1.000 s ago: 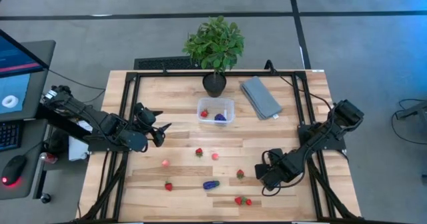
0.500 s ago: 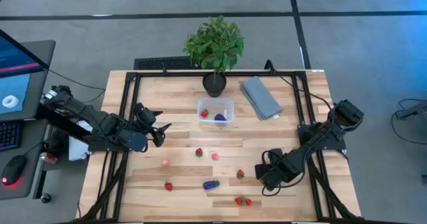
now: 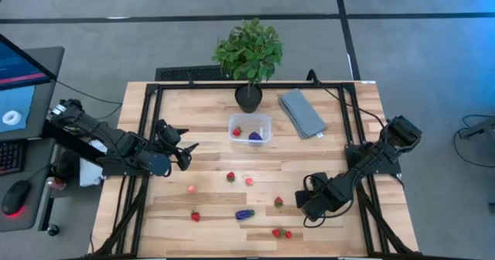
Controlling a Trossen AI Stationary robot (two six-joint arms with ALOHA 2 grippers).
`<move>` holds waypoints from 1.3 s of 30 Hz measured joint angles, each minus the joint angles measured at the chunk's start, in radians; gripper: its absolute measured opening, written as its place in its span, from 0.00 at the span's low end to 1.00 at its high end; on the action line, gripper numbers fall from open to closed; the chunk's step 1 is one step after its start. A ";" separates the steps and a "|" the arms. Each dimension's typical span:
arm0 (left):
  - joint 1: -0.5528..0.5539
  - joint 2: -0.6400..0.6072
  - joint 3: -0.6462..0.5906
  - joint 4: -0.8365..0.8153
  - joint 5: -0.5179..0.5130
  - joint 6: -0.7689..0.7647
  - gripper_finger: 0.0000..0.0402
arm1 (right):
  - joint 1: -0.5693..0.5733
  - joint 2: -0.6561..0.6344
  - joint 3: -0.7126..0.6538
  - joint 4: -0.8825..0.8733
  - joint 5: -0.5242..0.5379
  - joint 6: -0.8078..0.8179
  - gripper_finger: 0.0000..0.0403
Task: Pick and placing Produce into tupperware
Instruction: Put the right pink peach into the transparent bin
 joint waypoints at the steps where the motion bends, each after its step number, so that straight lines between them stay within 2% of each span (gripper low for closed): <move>1: 0.000 0.000 0.000 0.000 0.000 0.000 0.73 | 0.000 0.000 0.000 0.000 0.000 0.000 0.38; 39: 0.000 0.000 0.000 0.000 0.000 0.000 0.73 | 0.000 0.000 0.000 0.008 0.000 -0.002 0.37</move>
